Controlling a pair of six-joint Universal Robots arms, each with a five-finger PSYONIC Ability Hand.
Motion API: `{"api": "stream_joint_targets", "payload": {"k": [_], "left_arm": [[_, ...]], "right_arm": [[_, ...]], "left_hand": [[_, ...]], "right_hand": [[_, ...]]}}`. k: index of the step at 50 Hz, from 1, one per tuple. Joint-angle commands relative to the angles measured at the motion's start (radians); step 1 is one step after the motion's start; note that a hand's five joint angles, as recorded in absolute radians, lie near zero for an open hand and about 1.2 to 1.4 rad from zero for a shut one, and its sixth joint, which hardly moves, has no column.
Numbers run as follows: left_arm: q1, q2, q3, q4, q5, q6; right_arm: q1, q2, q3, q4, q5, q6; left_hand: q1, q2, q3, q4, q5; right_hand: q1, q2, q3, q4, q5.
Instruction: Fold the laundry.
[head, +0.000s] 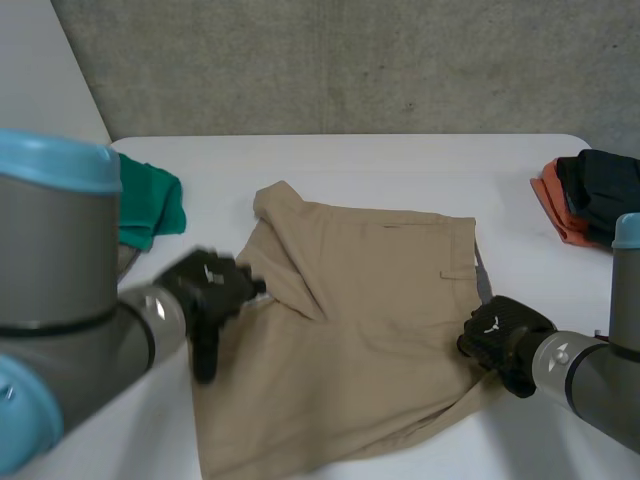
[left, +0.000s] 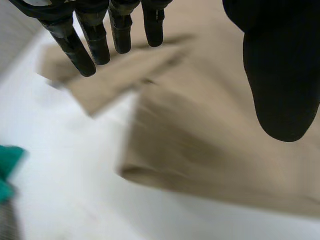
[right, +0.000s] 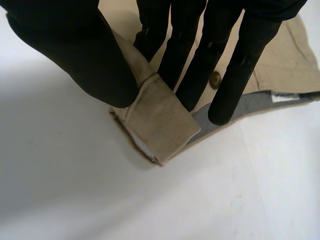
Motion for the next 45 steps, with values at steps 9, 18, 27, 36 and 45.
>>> {"api": "stream_joint_targets", "payload": {"k": [9,18,27,36,45], "left_arm": [[0.124,-0.453,0.428,0.189,0.164,0.009],[0.124,-0.628,0.625,0.185,0.173,0.043],[0.121,-0.699,0.703,0.169,0.144,0.09],[0.115,-0.638,0.648,0.151,-0.011,0.098],[0.089,-0.635,0.609,0.137,-0.217,0.165]], "right_arm": [[0.057,0.008,0.057,-0.146,0.02,0.085],[0.057,0.008,0.083,-0.176,0.02,0.086],[0.043,0.003,0.092,-0.188,0.02,0.085],[0.056,-0.009,0.105,-0.188,0.02,0.083],[0.086,-0.015,0.103,-0.188,0.023,0.083]], "left_hand": [[0.299,0.281,0.277,0.287,0.264],[0.513,0.495,0.491,0.501,0.478],[0.994,0.976,0.971,0.982,0.959],[1.206,1.188,1.184,1.194,1.171],[1.206,1.188,1.184,1.194,1.171]], "right_hand": [[0.262,0.217,0.195,0.196,0.2],[0.262,0.217,0.195,0.196,0.2],[0.262,0.217,0.195,0.196,0.2],[0.262,0.217,0.195,0.196,0.2],[0.262,0.217,0.195,0.196,0.2]]}}
